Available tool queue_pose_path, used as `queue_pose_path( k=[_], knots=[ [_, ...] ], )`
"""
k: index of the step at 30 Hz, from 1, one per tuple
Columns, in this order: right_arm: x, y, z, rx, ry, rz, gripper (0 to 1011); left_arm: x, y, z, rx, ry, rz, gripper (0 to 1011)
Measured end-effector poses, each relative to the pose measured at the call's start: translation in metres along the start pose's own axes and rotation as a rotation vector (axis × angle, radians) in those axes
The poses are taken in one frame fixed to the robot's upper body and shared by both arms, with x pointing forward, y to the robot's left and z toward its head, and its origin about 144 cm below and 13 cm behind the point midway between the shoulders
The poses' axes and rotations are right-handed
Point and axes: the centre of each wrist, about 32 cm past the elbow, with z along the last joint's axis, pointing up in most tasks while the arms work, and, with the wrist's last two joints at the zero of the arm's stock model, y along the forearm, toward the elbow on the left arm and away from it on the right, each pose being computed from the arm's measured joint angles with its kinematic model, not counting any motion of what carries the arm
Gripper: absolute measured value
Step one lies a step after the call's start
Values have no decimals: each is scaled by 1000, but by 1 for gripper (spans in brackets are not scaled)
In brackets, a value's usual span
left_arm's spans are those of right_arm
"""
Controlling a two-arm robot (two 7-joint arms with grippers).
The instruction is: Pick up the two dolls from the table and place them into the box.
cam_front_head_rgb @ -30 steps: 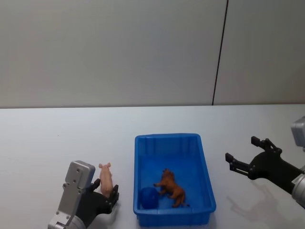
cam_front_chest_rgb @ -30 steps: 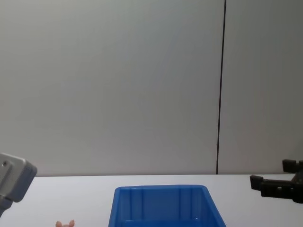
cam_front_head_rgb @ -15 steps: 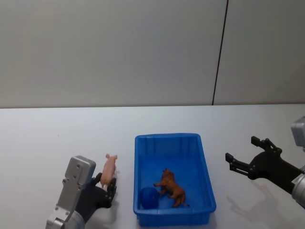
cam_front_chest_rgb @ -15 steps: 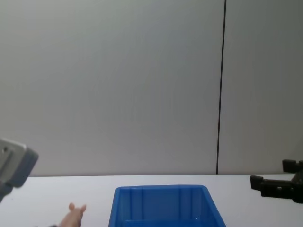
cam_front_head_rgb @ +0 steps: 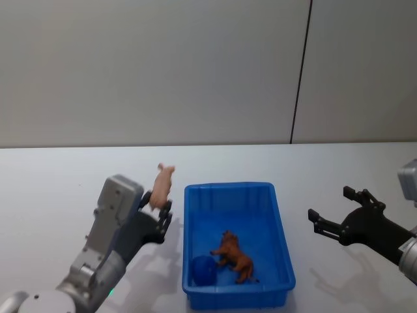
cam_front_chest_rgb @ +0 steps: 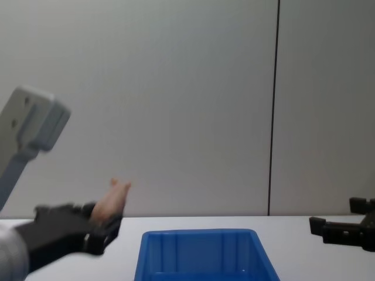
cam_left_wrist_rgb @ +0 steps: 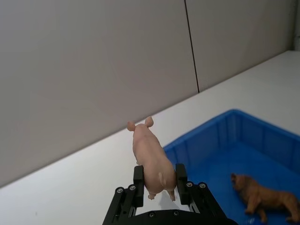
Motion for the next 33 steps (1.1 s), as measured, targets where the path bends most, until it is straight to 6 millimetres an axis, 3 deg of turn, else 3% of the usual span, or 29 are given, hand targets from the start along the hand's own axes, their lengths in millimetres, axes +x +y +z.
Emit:
queue_pose_path(
  k=[9, 24, 28, 33],
  knots=[
    [0, 0, 0, 0, 0, 0, 1001, -8, -17, 28, -93, -35, -59, 411],
    [0, 0, 0, 0, 0, 0, 1001, -19, -35, 51, -172, -52, -130, 889],
    [0, 0, 0, 0, 0, 0, 1001, -20, -35, 53, -187, -55, -132, 983],
    [0, 0, 0, 0, 0, 0, 1001, -20, -34, 56, -201, -57, -132, 1001]
  ],
)
